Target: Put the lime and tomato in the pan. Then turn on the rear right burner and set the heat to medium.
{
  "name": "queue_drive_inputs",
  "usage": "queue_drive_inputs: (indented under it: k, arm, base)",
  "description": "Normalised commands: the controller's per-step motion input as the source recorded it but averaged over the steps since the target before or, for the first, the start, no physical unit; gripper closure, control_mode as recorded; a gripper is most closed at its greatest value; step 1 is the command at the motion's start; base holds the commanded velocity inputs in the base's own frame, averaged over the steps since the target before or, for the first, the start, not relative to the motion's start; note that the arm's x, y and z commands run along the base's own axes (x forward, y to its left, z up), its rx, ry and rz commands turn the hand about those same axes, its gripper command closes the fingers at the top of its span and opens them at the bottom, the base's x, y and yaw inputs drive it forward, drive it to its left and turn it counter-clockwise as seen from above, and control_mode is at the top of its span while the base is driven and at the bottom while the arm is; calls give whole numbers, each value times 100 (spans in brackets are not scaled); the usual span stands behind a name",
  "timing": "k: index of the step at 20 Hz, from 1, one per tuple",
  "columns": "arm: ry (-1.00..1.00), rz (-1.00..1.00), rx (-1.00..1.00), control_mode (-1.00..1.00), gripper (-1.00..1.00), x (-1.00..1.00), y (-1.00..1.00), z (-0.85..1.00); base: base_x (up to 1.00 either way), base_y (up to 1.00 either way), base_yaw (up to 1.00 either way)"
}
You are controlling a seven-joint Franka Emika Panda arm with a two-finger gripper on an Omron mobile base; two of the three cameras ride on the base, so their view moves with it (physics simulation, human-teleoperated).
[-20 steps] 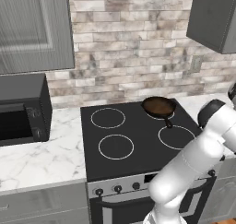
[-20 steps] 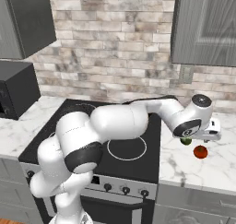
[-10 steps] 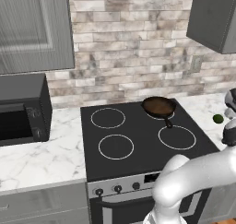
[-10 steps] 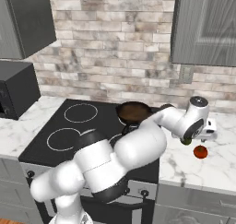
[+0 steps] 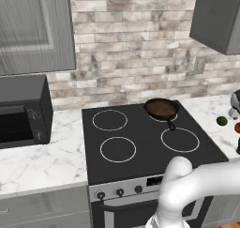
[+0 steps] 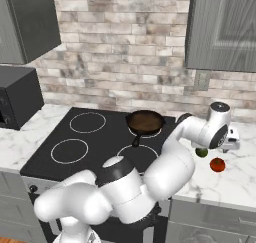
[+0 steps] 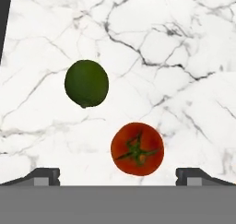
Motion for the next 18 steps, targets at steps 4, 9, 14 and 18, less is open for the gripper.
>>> queue_drive_inputs:
  k: [4,9,14,18]
  arm:
    - [3,-6,0,-100,-100,0,-29,-20]
    - [5,-1,0,-100,-100,4,-4,-16]
    - [4,0,0,-100,-100,11,0,-24]
    - [6,0,0,-100,-100,2,0,-52]
  base:
    - [0,0,0]
    - [0,0,0]
    - [0,0,0]
    - [0,0,0]
